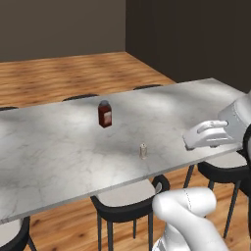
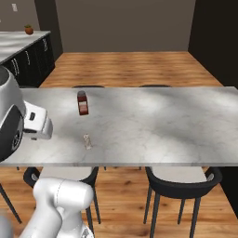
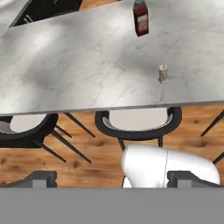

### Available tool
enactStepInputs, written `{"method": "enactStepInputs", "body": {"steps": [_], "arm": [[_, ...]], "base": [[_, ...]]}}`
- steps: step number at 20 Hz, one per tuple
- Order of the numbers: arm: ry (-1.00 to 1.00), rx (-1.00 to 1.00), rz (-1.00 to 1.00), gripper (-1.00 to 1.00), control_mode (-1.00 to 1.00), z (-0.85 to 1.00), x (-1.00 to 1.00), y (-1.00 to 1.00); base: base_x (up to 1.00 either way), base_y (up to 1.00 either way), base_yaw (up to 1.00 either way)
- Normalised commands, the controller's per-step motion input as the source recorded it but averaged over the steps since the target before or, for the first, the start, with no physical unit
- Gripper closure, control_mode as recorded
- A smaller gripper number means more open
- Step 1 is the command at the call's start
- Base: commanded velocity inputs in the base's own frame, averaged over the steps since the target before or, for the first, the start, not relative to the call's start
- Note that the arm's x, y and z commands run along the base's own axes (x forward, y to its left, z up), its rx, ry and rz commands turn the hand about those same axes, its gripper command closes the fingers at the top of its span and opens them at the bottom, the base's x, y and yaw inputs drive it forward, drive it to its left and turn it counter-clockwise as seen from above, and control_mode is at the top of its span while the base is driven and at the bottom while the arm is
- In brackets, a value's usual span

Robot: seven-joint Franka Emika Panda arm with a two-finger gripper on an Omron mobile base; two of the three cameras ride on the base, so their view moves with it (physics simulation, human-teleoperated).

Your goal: Pick the jar and candle from the dining table and place them in the open cabinet. Close the cabinet after placing the objects.

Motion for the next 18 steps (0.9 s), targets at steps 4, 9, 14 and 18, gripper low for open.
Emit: {"method": "enactStepInputs", "body": {"steps": [4,9,14,18], "arm": [[0.16,-0.03,0.0,-1.0,-1.0,-0.39,0.83,0.41],[0.08,-0.1,0.0,-1.0,-1.0,-0.57,0.95,0.04],[0.01,-0.03,-0.06,-1.0,-1.0,-0.74,0.82,-0.11],[0.0,0.0,-0.07,-1.0,-1.0,-0.81,0.66,-0.36]], "base": [[0.0,0.0,0.0],[0.0,0.0,0.0],[0.0,0.0,0.0],[0.0,0.0,0.0]]}}
